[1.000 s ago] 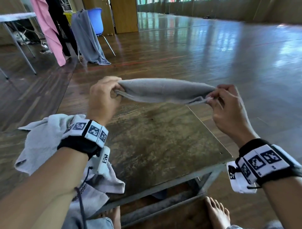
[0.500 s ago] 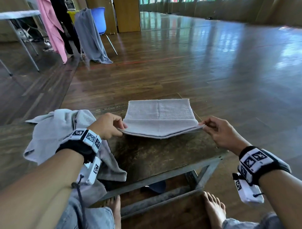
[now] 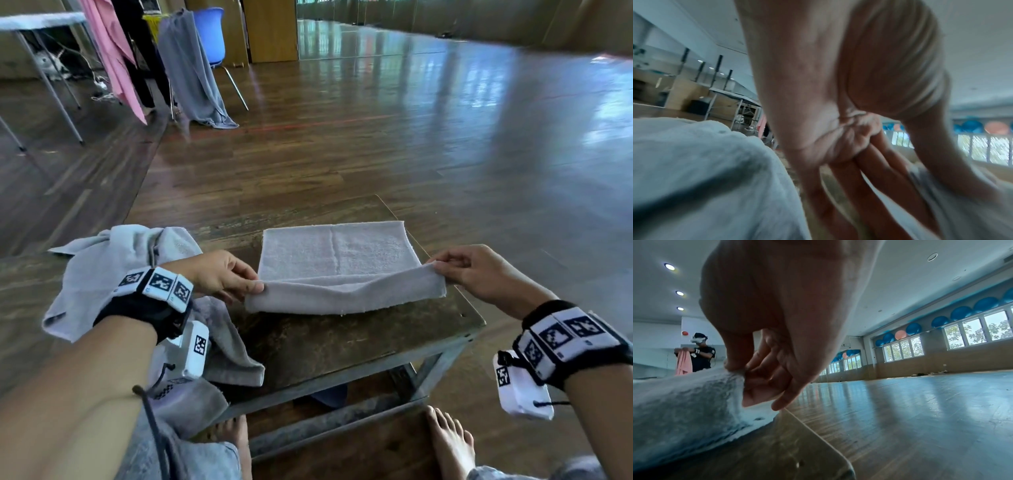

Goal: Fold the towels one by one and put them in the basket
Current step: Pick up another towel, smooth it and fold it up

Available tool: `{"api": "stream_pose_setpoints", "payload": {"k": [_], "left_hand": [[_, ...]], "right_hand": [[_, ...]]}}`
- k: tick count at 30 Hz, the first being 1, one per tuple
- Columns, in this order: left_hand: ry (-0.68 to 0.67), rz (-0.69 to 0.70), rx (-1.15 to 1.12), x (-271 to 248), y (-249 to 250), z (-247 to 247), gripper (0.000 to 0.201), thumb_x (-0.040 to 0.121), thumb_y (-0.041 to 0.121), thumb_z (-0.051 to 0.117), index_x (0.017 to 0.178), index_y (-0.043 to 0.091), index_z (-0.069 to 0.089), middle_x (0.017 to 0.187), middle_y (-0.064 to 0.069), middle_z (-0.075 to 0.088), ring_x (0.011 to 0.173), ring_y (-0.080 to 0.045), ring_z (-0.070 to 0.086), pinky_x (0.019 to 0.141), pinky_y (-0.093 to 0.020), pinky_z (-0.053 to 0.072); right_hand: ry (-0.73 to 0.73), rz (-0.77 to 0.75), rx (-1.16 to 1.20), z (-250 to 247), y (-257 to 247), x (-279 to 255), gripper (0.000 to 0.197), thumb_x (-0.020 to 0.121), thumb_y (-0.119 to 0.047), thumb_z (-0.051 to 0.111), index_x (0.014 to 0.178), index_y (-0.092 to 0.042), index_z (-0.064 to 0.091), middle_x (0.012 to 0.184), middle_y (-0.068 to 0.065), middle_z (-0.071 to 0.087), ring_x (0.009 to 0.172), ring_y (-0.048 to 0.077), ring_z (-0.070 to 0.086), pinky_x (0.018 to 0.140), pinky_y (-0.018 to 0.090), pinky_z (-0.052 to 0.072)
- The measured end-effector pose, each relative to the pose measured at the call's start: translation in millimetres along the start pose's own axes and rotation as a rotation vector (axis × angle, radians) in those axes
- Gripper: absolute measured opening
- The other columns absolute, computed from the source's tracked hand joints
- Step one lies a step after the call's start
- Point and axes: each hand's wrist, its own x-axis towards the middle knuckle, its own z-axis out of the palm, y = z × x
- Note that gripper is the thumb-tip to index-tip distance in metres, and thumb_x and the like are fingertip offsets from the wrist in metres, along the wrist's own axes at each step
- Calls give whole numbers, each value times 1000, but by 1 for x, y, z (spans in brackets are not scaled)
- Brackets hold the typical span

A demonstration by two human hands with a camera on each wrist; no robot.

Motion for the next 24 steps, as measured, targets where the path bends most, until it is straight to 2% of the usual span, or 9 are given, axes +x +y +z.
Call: {"api": "stream_pose_setpoints", "payload": {"k": [4, 6, 10, 12, 14, 16, 18, 21, 24], "left_hand": [[-134, -145, -94, 2, 2, -9, 26, 69, 16, 79, 88, -1, 78, 69, -11, 68, 52, -13, 60, 47, -20, 48], [-98, -152, -51, 9, 4, -7, 22, 71, 17, 80, 85, 1, 78, 65, -11, 65, 48, -14, 58, 44, -20, 46], [345, 63, 127, 42, 9, 3, 17, 82, 25, 80, 84, 9, 77, 62, -2, 64, 52, -14, 53, 49, -22, 42], [540, 162, 173, 59, 14, 7, 18, 83, 27, 80, 85, 10, 76, 72, -3, 72, 64, -19, 64, 62, -31, 53], [630, 189, 191, 73, 17, 9, 17, 83, 26, 80, 83, 10, 76, 78, -8, 74, 75, -27, 70, 76, -42, 58], [691, 167, 246, 83, 15, 9, 16, 82, 28, 81, 80, 13, 77, 78, -6, 74, 79, -26, 70, 79, -42, 57], [721, 142, 296, 91, 11, 8, 16, 80, 31, 82, 77, 15, 78, 78, -3, 74, 80, -22, 69, 79, -39, 56], [680, 149, 334, 98, 7, 6, 15, 79, 32, 82, 77, 17, 80, 79, 0, 75, 79, -17, 67, 76, -33, 53], [634, 157, 377, 98, 6, 3, 11, 78, 31, 83, 79, 20, 81, 77, 3, 74, 75, -9, 65, 65, -25, 44]], "right_hand": [[-133, 110, 33, -3, -9, 7, 23, 97, -18, 65, 78, -20, 77, 72, 2, 73, 60, 14, 69, 59, 31, 57], [-122, 143, 2, 0, -12, 11, 23, 98, -19, 64, 79, -14, 75, 66, 1, 72, 54, 15, 67, 51, 27, 54], [115, 133, -47, 9, -15, 30, 21, 99, -22, 64, 82, -12, 71, 62, -2, 70, 48, 15, 64, 45, 27, 52], [262, 70, -152, 14, -15, 42, 16, 97, -27, 65, 84, -19, 70, 76, -1, 71, 59, 15, 67, 53, 28, 54], [343, 40, -262, 19, -13, 55, 11, 96, -32, 65, 90, -24, 69, 91, 0, 71, 81, 20, 67, 74, 34, 54], [351, 56, -296, 25, -9, 67, 10, 95, -35, 65, 92, -26, 69, 98, 2, 70, 94, 23, 64, 86, 40, 54], [323, 83, -319, 31, -5, 76, 11, 95, -34, 66, 86, -26, 67, 99, 3, 69, 93, 22, 63, 82, 39, 53], [318, 92, -352, 36, 4, 85, 12, 94, -28, 69, 82, -25, 68, 95, 2, 69, 82, 15, 60, 69, 26, 42], [269, 118, -345, 36, 10, 89, 12, 93, -25, 71, 81, -23, 70, 91, -2, 69, 85, 13, 62, 73, 26, 43]]}}
